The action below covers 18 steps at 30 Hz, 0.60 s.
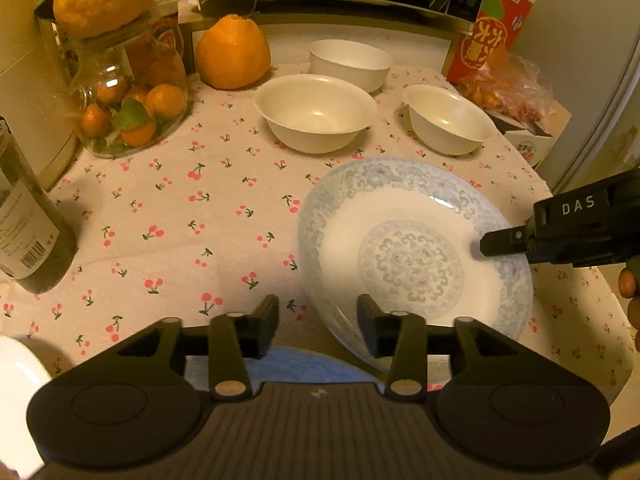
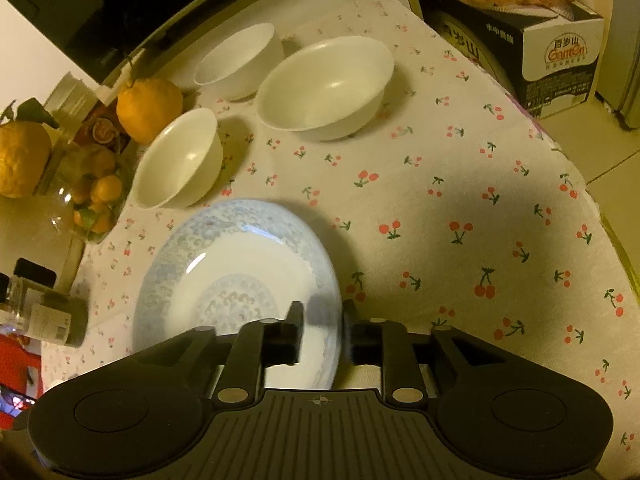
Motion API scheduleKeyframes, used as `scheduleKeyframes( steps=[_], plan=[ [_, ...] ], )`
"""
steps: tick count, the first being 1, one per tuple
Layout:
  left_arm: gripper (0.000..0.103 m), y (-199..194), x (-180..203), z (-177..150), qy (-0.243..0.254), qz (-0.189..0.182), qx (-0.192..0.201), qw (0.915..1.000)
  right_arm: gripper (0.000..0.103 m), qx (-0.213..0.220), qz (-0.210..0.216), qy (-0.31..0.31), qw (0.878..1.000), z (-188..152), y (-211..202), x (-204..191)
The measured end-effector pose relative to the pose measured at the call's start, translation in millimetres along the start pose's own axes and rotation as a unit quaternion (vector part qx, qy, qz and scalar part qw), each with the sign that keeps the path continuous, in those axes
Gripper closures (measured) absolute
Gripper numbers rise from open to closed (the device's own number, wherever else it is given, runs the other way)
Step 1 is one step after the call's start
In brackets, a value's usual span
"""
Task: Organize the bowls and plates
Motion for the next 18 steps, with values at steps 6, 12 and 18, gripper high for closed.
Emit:
scheduleKeyframes(
  steps=[6, 12, 18],
  plan=[
    [0.029, -14.6, -7.0, -4.1, 0.002, 0.001, 0.02, 0.9998, 0.035, 0.019, 0.007, -0.026, 0.999, -5.6, -15.4, -12.9],
    [0.009, -26.4, -18.7, -12.0, -0.009, 0.006, 0.028, 0.9996, 0.023, 0.026, 0.024, -0.052, 0.998, -14.0, -25.1, -26.3],
    [0.005, -37.5, -31.7, -23.7, -0.009, 0.008, 0.029, 0.9995, 0.017, 0.032, 0.043, -0.078, 0.995, -26.9, -35.2, -37.3]
  ],
)
Point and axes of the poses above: each gripper's, at about its wrist camera, not at the fingertips, and y roughly the way its jaws point, x to its right, z to its top, the point moved 1 cm from there along y, roughly the way its jaws point, and after that the axes turned 8 degrees about z, right-handed, at the moved point
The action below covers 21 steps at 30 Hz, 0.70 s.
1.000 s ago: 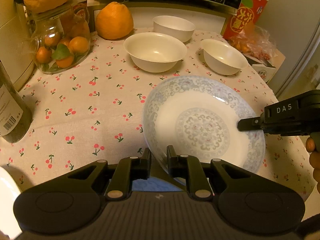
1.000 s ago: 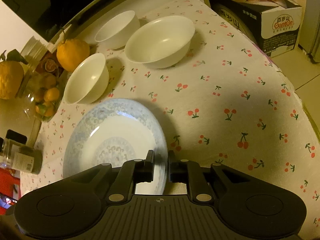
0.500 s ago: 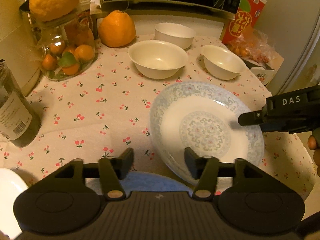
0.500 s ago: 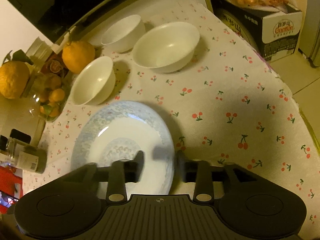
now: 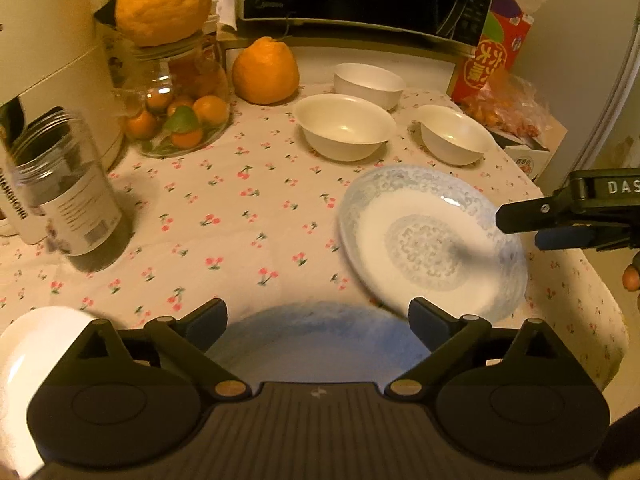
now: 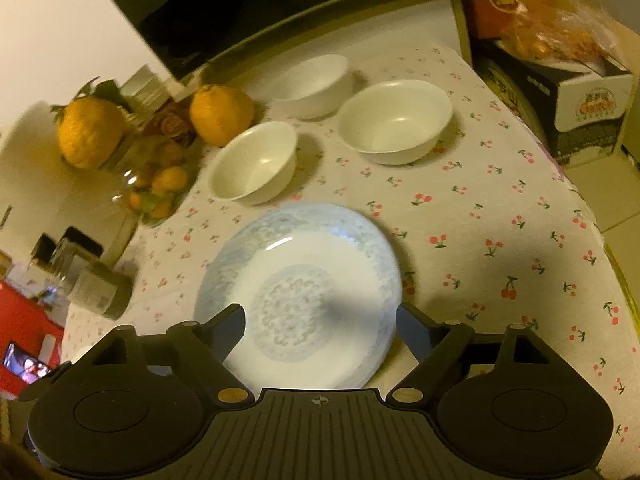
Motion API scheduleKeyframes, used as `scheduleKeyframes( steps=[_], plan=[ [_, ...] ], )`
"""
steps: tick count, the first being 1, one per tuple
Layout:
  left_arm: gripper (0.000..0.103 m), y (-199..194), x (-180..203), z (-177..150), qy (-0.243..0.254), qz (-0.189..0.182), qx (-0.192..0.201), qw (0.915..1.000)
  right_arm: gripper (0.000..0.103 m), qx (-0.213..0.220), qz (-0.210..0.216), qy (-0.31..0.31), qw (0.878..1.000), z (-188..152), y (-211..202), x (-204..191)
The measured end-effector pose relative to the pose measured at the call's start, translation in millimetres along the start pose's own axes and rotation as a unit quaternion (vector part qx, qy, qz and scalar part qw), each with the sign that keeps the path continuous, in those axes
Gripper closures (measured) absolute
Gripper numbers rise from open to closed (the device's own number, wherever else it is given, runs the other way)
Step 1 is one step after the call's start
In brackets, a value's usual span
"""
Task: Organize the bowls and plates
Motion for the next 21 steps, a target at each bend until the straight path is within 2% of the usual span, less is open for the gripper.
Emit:
scheduleKeyframes(
  steps=[7, 12, 16, 21],
  plan=[
    [0.002, -18.6, -22.1, -18.6, 0.027, -0.004, 0.028, 0.9992, 0.014, 0.005, 0.037, -0.036, 0.999, -20.5, -5.3, -16.6],
    [0.003, -22.2, -38.7, -25.5, 0.045, -0.02, 0.044, 0.9978, 0.014, -0.009, 0.059, -0.03, 0.998, -41.5, -4.5, -22.9],
    [0.009, -21.0, -46.9, -26.7, 0.064, -0.043, 0.048, 0.9959, 0.014, -0.019, 0.078, -0.037, 0.996, -62.4, -4.5, -32.5],
    [0.02, -15.8, -54.1, -29.6, 0.072, -0.064, 0.034, 0.9948, 0.014, -0.019, 0.088, -0.063, 0.994, -84.9, -4.4, -44.3]
  ],
)
Point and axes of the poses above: each gripper's, at about its wrist camera, not at the fingertips, and y roughly the way its jaws point, x to its right, z to its top, the point moved 1 cm from there along y, roughly the way its jaws point, and after that the axes turned 8 degrees about z, right-handed, at the moved point
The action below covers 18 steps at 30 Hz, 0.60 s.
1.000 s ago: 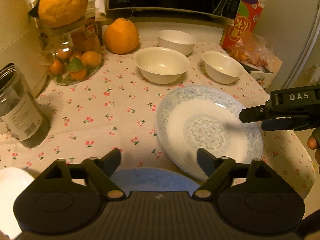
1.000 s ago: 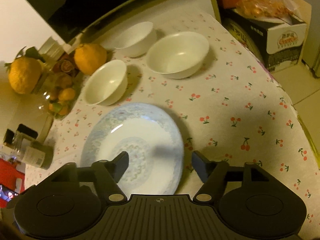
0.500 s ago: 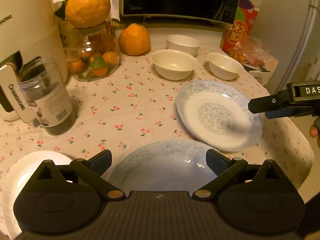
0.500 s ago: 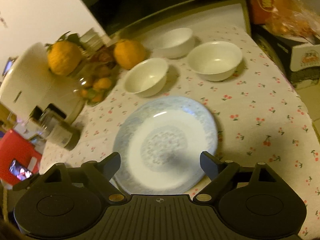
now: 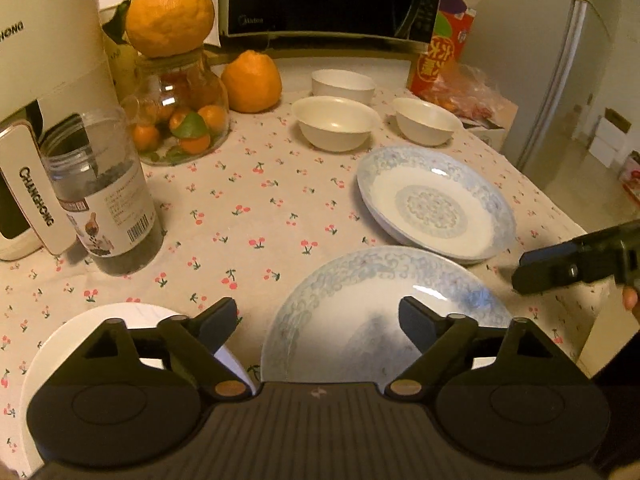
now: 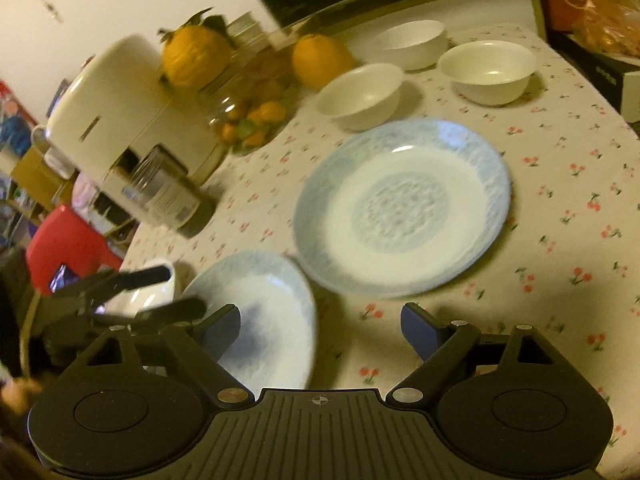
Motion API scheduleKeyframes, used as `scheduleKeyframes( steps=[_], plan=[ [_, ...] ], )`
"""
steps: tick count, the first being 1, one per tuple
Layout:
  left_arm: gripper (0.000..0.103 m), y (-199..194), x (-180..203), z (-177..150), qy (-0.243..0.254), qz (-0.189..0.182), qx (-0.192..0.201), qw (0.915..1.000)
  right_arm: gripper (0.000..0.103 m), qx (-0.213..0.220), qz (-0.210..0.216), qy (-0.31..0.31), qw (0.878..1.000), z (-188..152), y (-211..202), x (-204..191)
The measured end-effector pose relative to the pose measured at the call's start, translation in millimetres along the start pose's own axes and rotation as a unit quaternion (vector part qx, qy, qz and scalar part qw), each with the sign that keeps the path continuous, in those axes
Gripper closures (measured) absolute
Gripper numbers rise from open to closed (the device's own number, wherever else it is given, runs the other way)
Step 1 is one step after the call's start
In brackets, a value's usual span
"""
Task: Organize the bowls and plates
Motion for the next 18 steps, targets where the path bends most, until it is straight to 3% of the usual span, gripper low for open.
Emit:
scheduleKeyframes(
  steps=[5, 15, 17, 18],
  plan=[
    [0.041, 6.7, -4.3, -3.1, 0.002, 0.002, -0.017, 0.9998, 0.014, -0.012, 0.008, -0.021, 1.0, -17.5, 8.5, -7.6],
    [0.062, 14.4, -8.2, -4.5, -0.003, 0.0, -0.036, 0.9994, 0.015, -0.047, 0.037, -0.024, 0.998, -39.7, 24.5, -16.8],
    [0.067, 15.3, -8.8, -4.5, -0.002, 0.004, -0.037, 0.9993, 0.022, -0.049, 0.036, -0.027, 0.998, -42.1, 25.7, -19.1],
    [0.069, 15.5, -9.4, -4.5, -0.002, 0.007, -0.038, 0.9992, 0.034, -0.05, 0.034, -0.033, 0.998, -42.8, 25.8, -20.8]
  ],
)
Point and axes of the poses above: each gripper's, at about its wrist camera, not at the fingertips, and y roughly the way its jaws point, x to its right, z to its top, the point moved 1 cm from there along y, roughly the way its jaws point, and after that the axes turned 8 degrees about z, right-handed, at the moved point
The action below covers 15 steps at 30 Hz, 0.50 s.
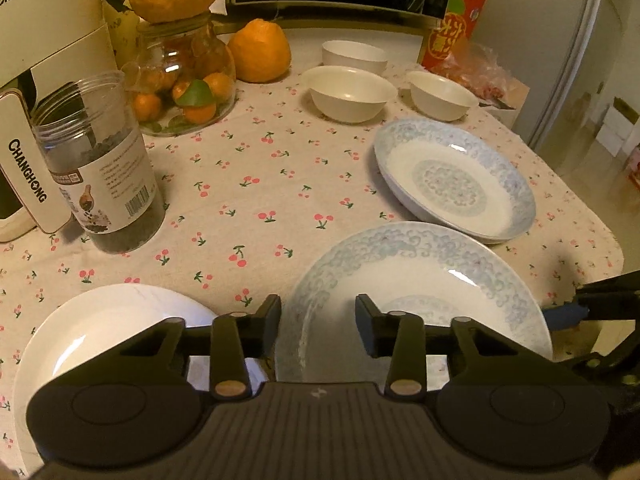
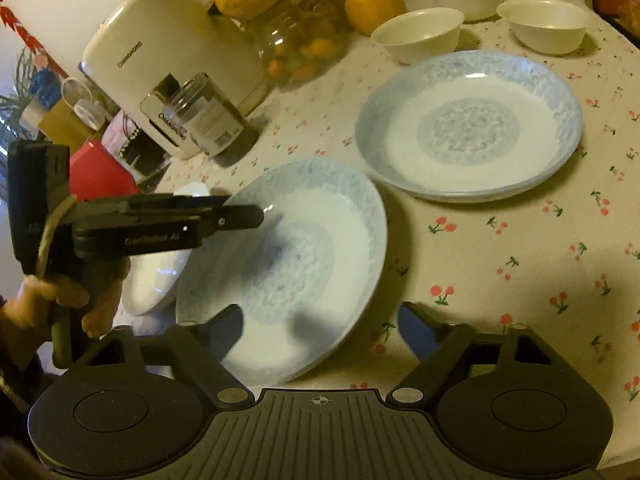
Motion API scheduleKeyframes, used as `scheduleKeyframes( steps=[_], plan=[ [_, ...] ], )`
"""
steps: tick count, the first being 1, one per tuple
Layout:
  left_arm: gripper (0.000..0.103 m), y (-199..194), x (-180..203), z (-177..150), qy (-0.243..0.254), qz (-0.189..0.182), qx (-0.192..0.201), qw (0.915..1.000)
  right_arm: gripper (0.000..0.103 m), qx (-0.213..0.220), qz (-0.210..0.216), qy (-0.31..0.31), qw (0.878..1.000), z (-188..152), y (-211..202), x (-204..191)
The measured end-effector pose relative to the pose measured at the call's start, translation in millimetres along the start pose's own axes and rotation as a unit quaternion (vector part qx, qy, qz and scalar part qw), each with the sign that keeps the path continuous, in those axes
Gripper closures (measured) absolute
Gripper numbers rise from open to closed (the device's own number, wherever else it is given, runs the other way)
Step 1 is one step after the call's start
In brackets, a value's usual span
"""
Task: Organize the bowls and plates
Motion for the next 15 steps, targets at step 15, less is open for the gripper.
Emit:
scheduleKeyframes(
  steps=[15],
  plan=[
    [0.089, 2.5, -11.1, 1.7, -0.018, 0.019, -0.013, 0.9996, 0.086, 0.026, -0.059, -0.026, 0.998, 9.5, 4.8, 5.1]
  ],
)
Point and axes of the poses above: each gripper's, at about its wrist camera, not at the fingertips, and y roughly the way its jaws point, x to its right, z to its top, the point moved 1 cm from there along y, roughly the way its jaws point, and after that the axes turned 8 degrees about z, right-handed, at the moved point
